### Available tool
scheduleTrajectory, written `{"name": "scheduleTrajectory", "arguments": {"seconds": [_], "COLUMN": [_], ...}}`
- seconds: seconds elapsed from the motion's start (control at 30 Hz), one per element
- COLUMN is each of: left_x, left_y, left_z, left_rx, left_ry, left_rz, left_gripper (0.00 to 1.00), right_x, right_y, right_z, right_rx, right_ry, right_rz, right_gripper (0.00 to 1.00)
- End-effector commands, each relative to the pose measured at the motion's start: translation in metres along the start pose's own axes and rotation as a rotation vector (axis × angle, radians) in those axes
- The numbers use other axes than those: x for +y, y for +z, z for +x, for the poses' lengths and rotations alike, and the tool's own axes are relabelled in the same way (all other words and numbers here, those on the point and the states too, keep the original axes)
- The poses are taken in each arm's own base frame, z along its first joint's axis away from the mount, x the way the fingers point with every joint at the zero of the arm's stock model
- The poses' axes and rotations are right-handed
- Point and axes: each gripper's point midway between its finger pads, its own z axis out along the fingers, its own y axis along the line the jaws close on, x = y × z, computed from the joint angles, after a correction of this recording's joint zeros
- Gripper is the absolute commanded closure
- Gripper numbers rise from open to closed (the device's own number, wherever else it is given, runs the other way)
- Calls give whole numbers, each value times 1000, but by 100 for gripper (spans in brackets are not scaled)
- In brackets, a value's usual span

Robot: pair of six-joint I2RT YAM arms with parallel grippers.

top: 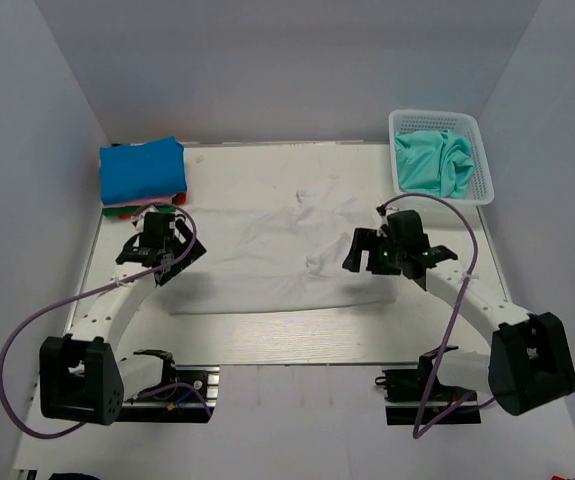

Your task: Fold and stack the t-shirts

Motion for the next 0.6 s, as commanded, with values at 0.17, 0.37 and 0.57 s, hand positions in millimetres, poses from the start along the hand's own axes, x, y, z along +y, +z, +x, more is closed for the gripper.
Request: {"name": "scheduleTrajectory", "arguments": {"seconds": [0.17, 0.37, 0.57], "left_x": [-27, -35, -52], "left_y": [-5, 45, 99], "left_z": [-92, -126, -145], "left_rx": [-210, -223, -163], "left_ry": [12, 52, 62], "left_rz": [-58, -164, -160], "left_gripper": [1, 1, 1], "right_x": [26, 19, 6], "right_y": [2, 41, 80], "right_z": [-123, -191, -260], "right_rx": [-274, -298, -321], "right_ry": [-62, -88, -117], "right_rz": [21, 132, 237], "right_gripper": [10, 10, 10]}}
